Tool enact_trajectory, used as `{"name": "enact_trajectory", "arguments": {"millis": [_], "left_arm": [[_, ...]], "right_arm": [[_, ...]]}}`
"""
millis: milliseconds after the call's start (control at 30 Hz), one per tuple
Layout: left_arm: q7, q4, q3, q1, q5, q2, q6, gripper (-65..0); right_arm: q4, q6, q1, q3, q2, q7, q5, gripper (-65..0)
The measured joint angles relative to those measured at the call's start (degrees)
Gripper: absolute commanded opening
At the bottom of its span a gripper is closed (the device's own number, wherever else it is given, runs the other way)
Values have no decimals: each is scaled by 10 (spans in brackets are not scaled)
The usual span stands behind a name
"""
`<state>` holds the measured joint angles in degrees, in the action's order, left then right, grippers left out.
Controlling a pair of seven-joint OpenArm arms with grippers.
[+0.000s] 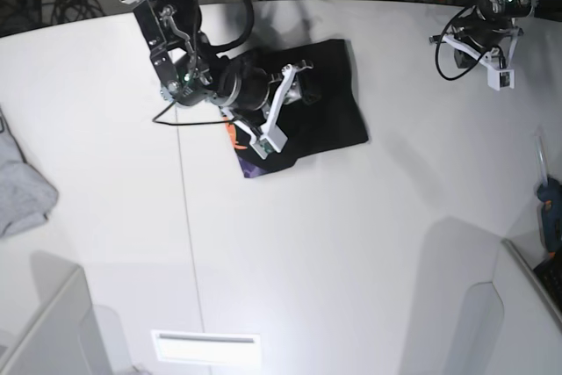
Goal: Fold the T-shirt properly
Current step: 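Fold the collar end with the right gripper over toward the left gripper, then press and smooth the folded bundle with the right gripper, left gripper withdrawn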
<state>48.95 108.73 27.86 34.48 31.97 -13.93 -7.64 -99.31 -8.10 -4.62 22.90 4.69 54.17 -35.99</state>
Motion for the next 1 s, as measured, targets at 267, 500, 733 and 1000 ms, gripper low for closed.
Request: {"name": "enact_trajectory", "arguments": {"millis": [267,500,733,1000], "left_arm": [[-1,0,2,2,2,1,0,-650],[-1,0,2,2,2,1,0,-650],[1,0,27,3,7,4,-5,-650],[-2,0,78,5,5,4,0,-650]], "right_arm": [[-68,0,2,39,0,3,-2,-339],[-22,0,7,41,2,1,2,-339],[-14,0,25,41,-9,0,2,-387],[39,1,68,95,-24,-7,9,-446]]}}
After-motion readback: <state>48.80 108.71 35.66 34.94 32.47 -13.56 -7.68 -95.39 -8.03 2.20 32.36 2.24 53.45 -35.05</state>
